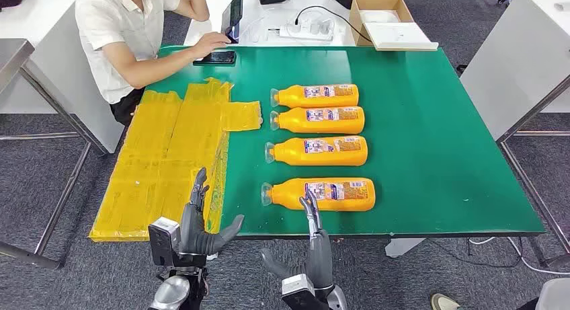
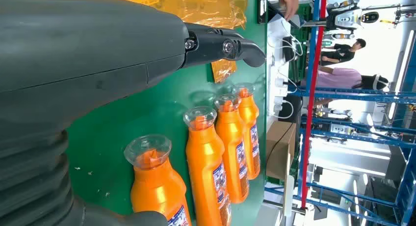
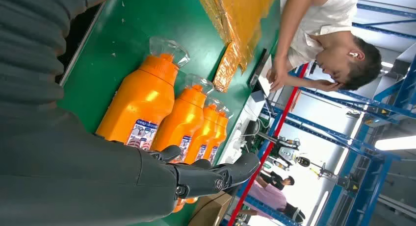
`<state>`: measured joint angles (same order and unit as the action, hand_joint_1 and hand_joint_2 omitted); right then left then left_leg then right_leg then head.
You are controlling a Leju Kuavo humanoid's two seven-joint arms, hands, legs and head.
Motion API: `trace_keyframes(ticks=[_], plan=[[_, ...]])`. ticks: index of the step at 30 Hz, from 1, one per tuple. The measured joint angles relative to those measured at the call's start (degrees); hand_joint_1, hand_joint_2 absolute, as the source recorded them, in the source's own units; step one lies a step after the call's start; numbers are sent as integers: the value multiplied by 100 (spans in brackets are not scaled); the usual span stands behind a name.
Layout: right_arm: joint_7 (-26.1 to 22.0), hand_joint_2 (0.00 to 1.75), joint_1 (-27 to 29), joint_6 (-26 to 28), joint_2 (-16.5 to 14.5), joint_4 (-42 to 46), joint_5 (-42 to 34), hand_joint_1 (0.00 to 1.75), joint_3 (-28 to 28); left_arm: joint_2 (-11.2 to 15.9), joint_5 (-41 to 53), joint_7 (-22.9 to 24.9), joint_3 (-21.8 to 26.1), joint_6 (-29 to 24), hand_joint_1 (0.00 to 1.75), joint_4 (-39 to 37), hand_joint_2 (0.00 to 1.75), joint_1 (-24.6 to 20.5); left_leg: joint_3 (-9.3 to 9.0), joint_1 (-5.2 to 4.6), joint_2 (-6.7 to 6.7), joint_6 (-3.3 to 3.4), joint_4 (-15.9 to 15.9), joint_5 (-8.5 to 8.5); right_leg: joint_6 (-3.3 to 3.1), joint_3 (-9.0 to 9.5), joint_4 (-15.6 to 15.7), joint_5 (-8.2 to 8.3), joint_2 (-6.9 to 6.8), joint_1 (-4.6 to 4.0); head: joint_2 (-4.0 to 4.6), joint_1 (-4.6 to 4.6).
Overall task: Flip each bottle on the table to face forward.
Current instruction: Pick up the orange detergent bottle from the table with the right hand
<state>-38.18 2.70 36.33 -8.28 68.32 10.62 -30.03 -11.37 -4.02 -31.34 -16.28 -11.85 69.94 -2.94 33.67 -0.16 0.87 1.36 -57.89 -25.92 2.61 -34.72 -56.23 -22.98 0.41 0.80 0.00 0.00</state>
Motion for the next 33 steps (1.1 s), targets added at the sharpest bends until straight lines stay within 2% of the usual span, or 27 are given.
trace_keyframes(ticks=[21,22,26,28,30,33], plan=[[0,175,0,0,0,0,30,0,1,0,-2,1,-3,-2,0,0,175,0,0,0,0,0,0,0,0,0,0,0,0,0,1,0],[0,175,-12,0,-16,-9,318,0,141,4,-9,4,-13,1,0,0,175,12,0,0,0,0,0,0,0,0,0,0,0,0,1,0],[35,175,-388,2,8,-637,3766,0,2226,42,-44,13,-39,63,0,0,175,107,-1,-8,3,1,-1,1,2,5,1,2,-1,6,2,-1],[63,175,-440,3,13,-727,4807,0,2775,49,-44,7,-36,88,0,0,175,113,0,-8,3,1,-2,1,3,4,1,2,-1,6,1,-1],[168,175,-481,5,7,-798,5613,0,3261,50,-42,1,-33,122,0,0,175,114,0,-8,3,1,-2,1,3,4,1,2,-2,6,1,-2],[473,175,-541,7,16,-909,6121,0,3707,50,-31,-5,-31,163,0,0,175,113,1,-8,3,1,-2,0,3,3,1,2,-1,5,0,-2]])
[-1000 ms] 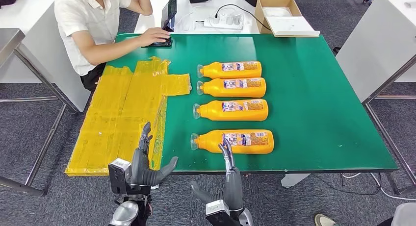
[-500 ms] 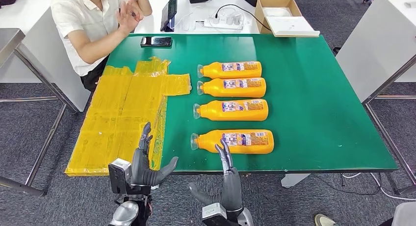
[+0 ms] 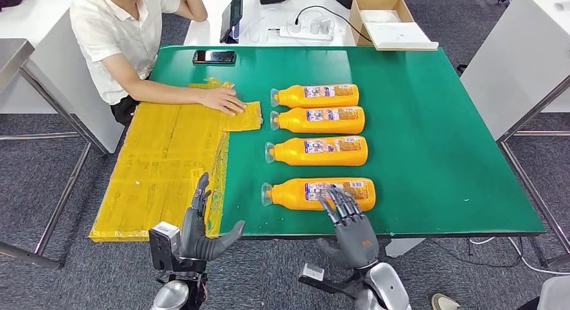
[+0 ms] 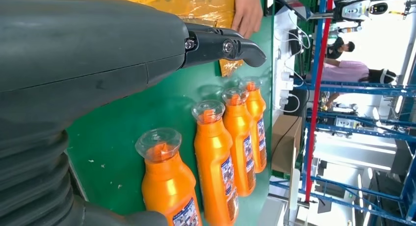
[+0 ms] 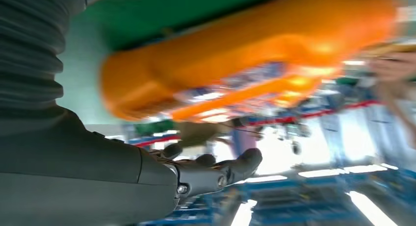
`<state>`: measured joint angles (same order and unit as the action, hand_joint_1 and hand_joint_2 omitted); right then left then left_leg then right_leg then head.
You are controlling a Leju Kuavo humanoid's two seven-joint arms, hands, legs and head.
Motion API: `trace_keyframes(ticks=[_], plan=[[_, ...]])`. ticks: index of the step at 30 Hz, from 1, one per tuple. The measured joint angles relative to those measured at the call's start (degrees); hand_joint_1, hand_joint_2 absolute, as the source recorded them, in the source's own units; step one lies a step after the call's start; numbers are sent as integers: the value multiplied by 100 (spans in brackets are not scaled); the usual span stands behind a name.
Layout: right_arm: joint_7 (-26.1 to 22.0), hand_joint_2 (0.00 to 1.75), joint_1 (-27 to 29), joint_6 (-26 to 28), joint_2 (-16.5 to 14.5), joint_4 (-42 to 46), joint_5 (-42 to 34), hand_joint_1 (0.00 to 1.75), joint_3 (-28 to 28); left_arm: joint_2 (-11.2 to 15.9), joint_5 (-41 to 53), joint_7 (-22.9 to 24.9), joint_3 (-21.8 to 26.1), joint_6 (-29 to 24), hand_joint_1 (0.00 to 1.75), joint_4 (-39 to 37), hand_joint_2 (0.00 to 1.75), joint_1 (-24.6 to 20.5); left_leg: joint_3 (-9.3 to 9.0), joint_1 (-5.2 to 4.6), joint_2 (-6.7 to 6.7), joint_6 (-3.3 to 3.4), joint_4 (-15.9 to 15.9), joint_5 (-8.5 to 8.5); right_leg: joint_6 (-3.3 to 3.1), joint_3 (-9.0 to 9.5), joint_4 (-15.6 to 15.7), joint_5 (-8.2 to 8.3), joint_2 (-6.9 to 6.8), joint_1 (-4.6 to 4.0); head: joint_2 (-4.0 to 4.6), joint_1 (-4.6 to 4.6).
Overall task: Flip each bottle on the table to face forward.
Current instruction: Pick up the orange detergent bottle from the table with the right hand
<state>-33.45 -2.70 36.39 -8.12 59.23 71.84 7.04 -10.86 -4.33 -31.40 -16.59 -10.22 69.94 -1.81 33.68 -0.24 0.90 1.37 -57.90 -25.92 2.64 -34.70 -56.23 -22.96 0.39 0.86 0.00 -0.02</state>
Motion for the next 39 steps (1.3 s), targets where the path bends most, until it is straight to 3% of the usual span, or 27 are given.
trace_keyframes(ticks=[5,13,27,39], plan=[[496,175,-130,0,105,-141,310,0,270,0,11,-4,2,37,0,0,175,-3,0,0,-1,0,0,0,0,0,0,0,0,0,1,0],[1416,175,-404,3,389,-513,621,0,179,-1,43,-5,9,109,0,0,175,-3,-4,-1,-1,1,0,0,1,3,1,1,1,1,1,0],[776,175,-300,4,284,-70,542,0,155,-2,181,10,9,115,0,146,175,113,-2,0,1,0,0,0,1,2,0,0,0,0,1,0],[1135,175,-238,4,267,-67,538,0,113,-14,203,51,-16,122,0,287,175,207,-2,-1,0,1,0,0,1,3,1,1,0,1,1,0]])
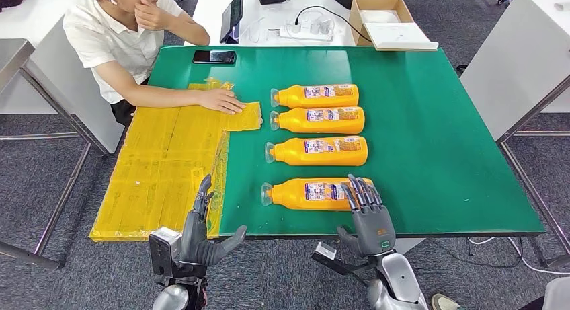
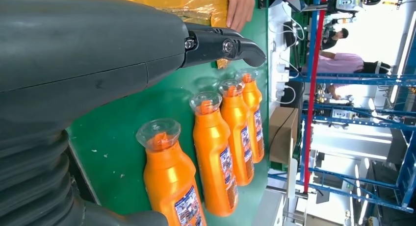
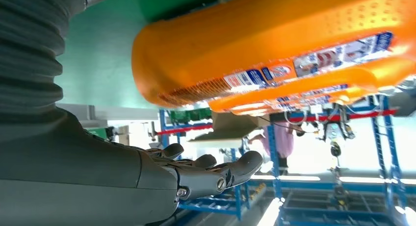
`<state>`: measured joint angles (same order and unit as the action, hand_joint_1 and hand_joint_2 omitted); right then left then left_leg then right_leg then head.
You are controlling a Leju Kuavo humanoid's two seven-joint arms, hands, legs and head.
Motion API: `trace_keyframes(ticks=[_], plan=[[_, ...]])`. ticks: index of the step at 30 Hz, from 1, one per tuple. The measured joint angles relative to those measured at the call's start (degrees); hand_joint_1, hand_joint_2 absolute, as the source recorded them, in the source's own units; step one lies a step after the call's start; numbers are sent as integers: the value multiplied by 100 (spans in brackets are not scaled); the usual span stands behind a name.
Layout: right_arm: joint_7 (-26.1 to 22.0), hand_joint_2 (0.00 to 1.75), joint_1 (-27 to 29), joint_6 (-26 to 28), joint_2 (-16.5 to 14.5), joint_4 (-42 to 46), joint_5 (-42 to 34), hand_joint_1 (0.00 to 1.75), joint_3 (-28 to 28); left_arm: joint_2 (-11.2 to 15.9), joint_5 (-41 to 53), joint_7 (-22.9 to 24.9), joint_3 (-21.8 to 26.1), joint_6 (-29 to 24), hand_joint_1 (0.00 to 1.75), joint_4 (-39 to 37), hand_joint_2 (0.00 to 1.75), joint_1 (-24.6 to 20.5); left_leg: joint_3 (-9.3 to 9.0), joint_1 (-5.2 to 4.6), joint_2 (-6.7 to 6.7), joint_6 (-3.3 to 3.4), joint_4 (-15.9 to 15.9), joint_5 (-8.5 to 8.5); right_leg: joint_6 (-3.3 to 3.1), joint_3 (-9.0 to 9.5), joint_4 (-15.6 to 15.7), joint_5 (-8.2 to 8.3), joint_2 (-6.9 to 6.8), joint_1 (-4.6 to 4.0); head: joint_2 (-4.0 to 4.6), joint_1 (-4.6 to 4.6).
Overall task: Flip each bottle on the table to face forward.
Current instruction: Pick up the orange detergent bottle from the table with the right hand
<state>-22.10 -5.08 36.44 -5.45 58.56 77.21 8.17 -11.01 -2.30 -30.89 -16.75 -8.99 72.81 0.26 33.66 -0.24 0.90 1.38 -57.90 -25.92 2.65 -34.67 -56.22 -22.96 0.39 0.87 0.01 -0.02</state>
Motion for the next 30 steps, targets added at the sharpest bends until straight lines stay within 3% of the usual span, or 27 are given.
trace_keyframes(ticks=[10,30], plan=[[555,175,-273,0,173,-612,5,0,-226,-1,0,3,-1,4,0,49,175,42,-5,0,-1,0,0,0,0,4,1,0,0,0,1,1],[768,175,-914,0,375,-1296,-35,0,-511,-1,7,38,-110,94,0,75,175,-21,-17,0,-3,1,0,1,2,16,0,2,1,0,0,0]])
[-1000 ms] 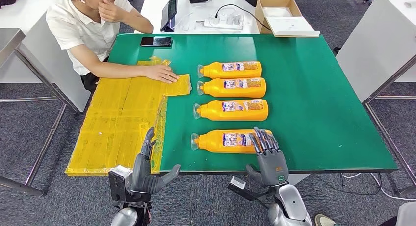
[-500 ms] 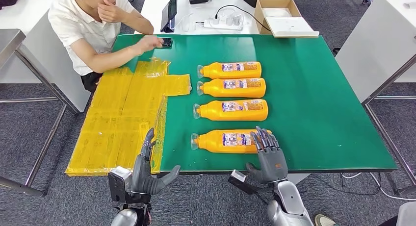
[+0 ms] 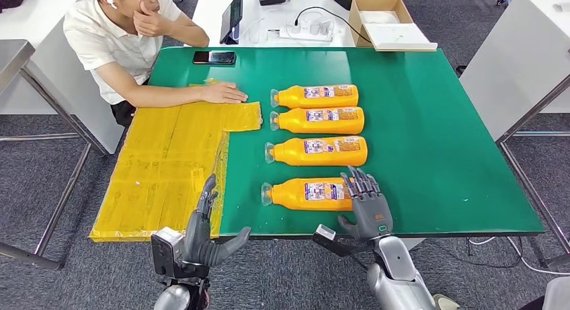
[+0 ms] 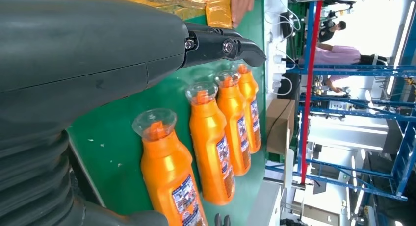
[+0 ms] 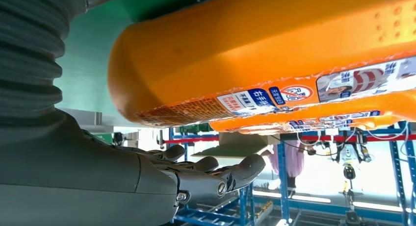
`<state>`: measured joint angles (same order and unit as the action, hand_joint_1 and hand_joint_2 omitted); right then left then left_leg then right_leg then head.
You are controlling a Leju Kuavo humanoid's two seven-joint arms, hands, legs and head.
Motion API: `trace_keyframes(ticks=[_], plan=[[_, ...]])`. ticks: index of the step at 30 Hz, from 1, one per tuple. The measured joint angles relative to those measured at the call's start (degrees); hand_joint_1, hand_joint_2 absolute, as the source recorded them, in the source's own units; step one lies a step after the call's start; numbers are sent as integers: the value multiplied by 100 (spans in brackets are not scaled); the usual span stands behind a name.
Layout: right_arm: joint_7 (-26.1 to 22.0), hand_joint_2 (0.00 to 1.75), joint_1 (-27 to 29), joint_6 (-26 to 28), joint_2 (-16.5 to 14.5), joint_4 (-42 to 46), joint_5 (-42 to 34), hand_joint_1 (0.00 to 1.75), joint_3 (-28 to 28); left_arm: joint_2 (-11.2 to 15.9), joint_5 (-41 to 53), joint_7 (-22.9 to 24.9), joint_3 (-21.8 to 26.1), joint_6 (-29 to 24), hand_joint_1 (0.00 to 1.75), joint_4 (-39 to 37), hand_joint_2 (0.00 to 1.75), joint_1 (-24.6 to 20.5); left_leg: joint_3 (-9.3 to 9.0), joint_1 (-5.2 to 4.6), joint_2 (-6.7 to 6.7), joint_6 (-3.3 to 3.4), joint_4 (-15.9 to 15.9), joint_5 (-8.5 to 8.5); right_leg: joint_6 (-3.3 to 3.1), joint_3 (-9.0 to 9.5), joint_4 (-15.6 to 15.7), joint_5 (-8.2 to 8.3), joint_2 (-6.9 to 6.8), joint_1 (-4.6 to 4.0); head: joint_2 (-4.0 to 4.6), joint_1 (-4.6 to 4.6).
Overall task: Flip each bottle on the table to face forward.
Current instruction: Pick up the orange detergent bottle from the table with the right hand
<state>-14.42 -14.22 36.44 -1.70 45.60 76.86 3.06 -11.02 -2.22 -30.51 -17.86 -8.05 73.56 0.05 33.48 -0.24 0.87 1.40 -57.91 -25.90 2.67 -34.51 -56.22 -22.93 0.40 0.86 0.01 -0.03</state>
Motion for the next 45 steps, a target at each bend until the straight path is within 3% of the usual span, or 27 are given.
trace_keyframes(ticks=[15,16,19,20,32,37,41,45], plan=[[456,175,-938,-113,85,-1525,-165,0,-479,0,-27,13,-31,29,0,-140,175,-252,-60,0,-34,2,0,-6,-1,43,6,0,20,-2,1,1],[472,175,-967,-125,89,-1573,-165,34,-503,0,-27,13,-31,29,0,-142,175,-252,-64,0,-34,2,0,-6,-1,47,7,1,21,-2,1,1],[514,175,-1023,-286,103,-1702,-173,165,-569,0,-27,16,-31,39,0,-148,175,-257,-76,0,-35,2,0,-6,-3,58,7,2,22,-3,1,1],[524,175,-1035,-379,111,-1744,-182,175,-597,0,-28,21,-31,47,0,-154,175,-263,-79,0,-35,2,0,-6,-3,61,7,3,22,-3,0,0],[663,175,-1343,-1668,280,-1991,-417,175,-918,2,-70,56,-34,132,0,-239,175,-367,-155,0,-51,5,2,-28,-8,67,18,-9,39,-6,-1,2],[624,175,-1372,-1763,303,-2003,-610,175,-978,2,-85,61,-35,163,0,-240,175,-384,-184,0,-53,6,2,-37,-3,100,21,-17,41,-6,0,2],[221,175,-1332,-1741,296,-1999,-1098,175,-978,0,-98,62,-35,192,0,-240,175,-381,-194,0,-53,12,2,-43,7,123,23,-19,40,-6,0,2],[-575,175,-1229,-1728,237,-1961,-2008,175,-851,-1,-177,66,-30,111,0,-240,175,-353,-186,0,-56,14,2,-43,13,169,23,-14,47,-6,1,3]])
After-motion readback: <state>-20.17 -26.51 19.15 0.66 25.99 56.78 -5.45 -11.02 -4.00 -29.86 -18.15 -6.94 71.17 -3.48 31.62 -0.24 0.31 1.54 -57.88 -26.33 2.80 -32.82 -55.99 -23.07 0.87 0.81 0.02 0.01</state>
